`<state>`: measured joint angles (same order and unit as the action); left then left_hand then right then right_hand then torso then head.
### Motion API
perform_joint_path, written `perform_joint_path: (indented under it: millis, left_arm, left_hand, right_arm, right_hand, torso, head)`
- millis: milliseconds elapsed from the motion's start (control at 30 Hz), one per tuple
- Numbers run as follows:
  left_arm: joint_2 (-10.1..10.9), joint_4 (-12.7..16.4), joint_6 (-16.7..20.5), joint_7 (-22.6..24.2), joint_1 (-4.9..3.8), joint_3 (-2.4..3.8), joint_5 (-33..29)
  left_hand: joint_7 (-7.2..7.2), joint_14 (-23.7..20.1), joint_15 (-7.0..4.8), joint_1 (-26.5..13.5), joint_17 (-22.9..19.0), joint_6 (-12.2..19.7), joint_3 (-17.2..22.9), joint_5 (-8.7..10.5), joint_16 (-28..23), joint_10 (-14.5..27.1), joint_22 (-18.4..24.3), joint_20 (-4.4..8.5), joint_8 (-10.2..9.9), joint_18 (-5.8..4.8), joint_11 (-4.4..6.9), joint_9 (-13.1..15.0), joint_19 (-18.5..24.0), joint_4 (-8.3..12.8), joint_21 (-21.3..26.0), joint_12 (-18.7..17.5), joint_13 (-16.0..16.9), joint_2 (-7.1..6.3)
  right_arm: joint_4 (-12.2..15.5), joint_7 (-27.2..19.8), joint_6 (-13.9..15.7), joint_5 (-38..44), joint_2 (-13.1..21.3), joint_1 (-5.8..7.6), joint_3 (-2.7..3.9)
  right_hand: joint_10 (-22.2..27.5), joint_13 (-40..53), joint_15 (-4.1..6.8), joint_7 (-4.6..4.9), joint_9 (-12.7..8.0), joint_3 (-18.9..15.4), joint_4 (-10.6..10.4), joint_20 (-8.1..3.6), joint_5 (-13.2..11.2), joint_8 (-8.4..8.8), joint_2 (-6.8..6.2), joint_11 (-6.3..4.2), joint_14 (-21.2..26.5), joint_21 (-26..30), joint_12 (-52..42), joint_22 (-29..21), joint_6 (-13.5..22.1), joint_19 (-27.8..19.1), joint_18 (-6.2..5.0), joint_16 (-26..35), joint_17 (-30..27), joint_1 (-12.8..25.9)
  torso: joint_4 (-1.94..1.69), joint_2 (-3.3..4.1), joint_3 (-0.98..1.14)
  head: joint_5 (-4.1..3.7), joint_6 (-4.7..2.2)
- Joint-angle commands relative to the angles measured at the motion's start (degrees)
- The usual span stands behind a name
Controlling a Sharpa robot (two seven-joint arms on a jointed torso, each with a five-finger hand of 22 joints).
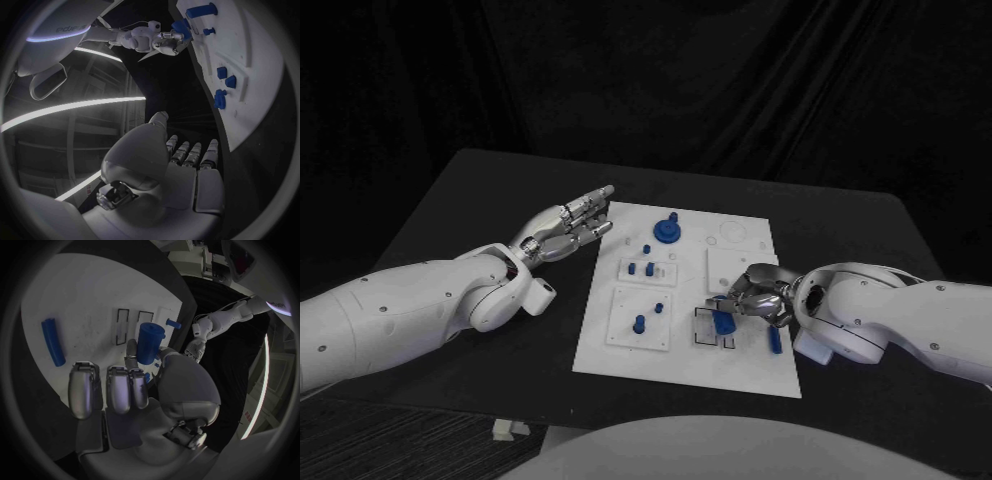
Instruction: Assemble the parts on the task board
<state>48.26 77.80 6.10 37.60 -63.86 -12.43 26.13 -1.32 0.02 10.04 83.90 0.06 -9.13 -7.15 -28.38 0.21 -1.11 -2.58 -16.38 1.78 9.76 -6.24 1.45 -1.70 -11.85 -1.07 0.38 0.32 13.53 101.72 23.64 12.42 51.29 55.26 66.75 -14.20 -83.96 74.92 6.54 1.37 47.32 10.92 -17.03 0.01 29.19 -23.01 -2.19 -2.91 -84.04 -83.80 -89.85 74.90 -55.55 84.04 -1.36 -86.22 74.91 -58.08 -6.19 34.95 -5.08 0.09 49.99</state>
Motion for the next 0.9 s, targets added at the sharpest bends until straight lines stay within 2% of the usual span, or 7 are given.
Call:
perform_joint_path:
  millis: [33,267,433,567,633,667,900]
  left_arm:
    - [-0.1,0.1,-0.6,0.7,0.1,0.06,-0.3]
    - [-0.2,0.1,-0.7,0.6,0.1,0.06,-0.3]
    - [-0.2,0.1,-0.8,0.5,0.1,0.06,-0.3]
    - [-0.3,0.0,-0.9,0.5,0.12,0.06,-0.3]
    - [-0.3,0.0,-1.0,0.5,0.15,0.06,-0.3]
    - [-0.3,0.0,-1.0,0.4,0.18,0.06,-0.3]
    - [-0.4,-0.1,-1.1,0.3,0.29,0.06,-0.3]
  left_hand:
    - [-0.31,0.0,0.24,0.0,-0.1,0.1,0.4,-0.33,-0.2,-0.2,-0.1,-0.3,0.4,0.35,-0.23,0.1,0.0,0.1,-0.1,0.0,0.1,0.11]
    - [-0.31,0.0,0.24,0.0,-0.1,0.1,0.4,-0.33,-0.2,-0.2,-0.1,-0.3,0.4,0.35,-0.23,0.1,0.0,0.1,-0.1,0.0,0.1,0.11]
    - [-0.31,0.0,0.24,0.0,-0.1,0.1,0.4,-0.33,-0.2,-0.2,-0.1,-0.3,0.4,0.35,-0.23,0.1,0.0,0.1,-0.1,0.0,0.1,0.11]
    - [-0.36,0.0,0.26,0.0,-0.1,0.1,0.4,-0.35,-0.2,-0.2,-0.1,-0.31,0.4,0.36,-0.27,0.1,0.0,0.1,-0.1,0.0,0.1,0.15]
    - [-0.36,0.0,0.26,0.0,-0.1,0.1,0.4,-0.35,-0.2,-0.2,-0.1,-0.31,0.4,0.36,-0.27,0.1,0.0,0.1,-0.1,0.0,0.1,0.15]
    - [-0.36,0.0,0.26,0.0,-0.1,0.1,0.4,-0.35,-0.2,-0.2,-0.1,-0.31,0.4,0.36,-0.27,0.1,0.0,0.1,-0.1,0.0,0.1,0.15]
    - [-0.36,0.0,0.29,0.0,-0.1,0.1,0.4,-0.36,-0.2,-0.2,-0.1,-0.32,0.4,0.36,-0.31,0.1,0.0,0.1,-0.1,0.0,0.1,0.17]
  right_arm:
    - [0.1,2.4,0.3,2.6,-0.2,-0.16,0.02]
    - [-0.1,3.7,-1.3,2.8,-0.6,-0.21,0.02]
    - [-0.3,4.6,-3.1,2.9,-1.0,-0.32,0.02]
    - [-0.4,5.0,-3.8,2.9,-1.2,-0.54,0.01]
    - [-0.4,5.1,-3.9,2.9,-1.3,-0.63,0.01]
    - [-0.4,5.2,-4.0,2.9,-1.3,-0.67,0.01]
    - [-0.6,5.3,-4.2,2.9,-1.5,-0.75,0.01]
  right_hand:
    - [-6.0,15.1,-0.56,0.16,-0.1,7.2,7.2,0.36,-0.2,0.29,0.02,0.37,-4.1,0.3,-0.1,12.7,-0.2,3.0,-0.43,0.4,4.5,0.5]
    - [-6.0,15.1,-0.66,0.32,-0.8,6.7,6.9,0.45,0.1,0.88,-0.06,0.51,-4.0,0.8,-0.1,12.5,0.1,2.7,-0.56,0.6,4.1,1.1]
    - [-6.0,15.1,-0.88,0.6,-1.6,6.1,6.9,0.64,-1.8,1.45,-0.32,0.76,-4.0,1.6,-0.1,12.3,0.3,2.4,-0.73,0.7,3.9,1.2]
    - [-6.0,15.1,-0.98,0.7,-2.2,5.4,6.9,0.77,-4.2,1.67,-0.32,0.87,-4.1,1.5,-0.1,12.3,0.1,2.5,-0.7,0.4,4.6,1.3]
    - [-6.0,15.1,-1.01,0.73,-2.4,5.1,6.8,0.8,-5.1,1.73,-0.29,0.9,-4.1,1.4,-0.1,12.3,0.1,2.5,-0.69,0.3,4.7,1.4]
    - [-6.0,15.1,-1.05,0.77,-2.7,4.6,6.6,0.84,-6.6,1.78,-0.27,0.94,-4.2,1.4,-0.1,12.4,-0.1,2.6,-0.68,0.3,4.8,1.7]
    - [-6.0,15.1,-1.17,0.9,-3.5,2.5,5.5,0.97,-11.8,1.85,0.1,1.07,-4.2,1.4,-0.1,12.4,-0.2,2.6,-0.67,0.1,5.0,3.0]
  torso:
    - [0.08,-0.02,-0.02]
    - [-0.02,-0.06,-0.02]
    - [0.07,-0.08,0.01]
    - [0.05,-0.1,0.02]
    - [0.08,-0.08,0.05]
    - [0.11,-0.08,0.04]
    - [0.01,-0.06,0.0]
  head:
    - [0.14,0.01]
    - [0.02,0.01]
    - [0.17,0.01]
    - [0.04,0.01]
    - [0.27,0.01]
    - [0.28,0.01]
    - [0.13,0.01]
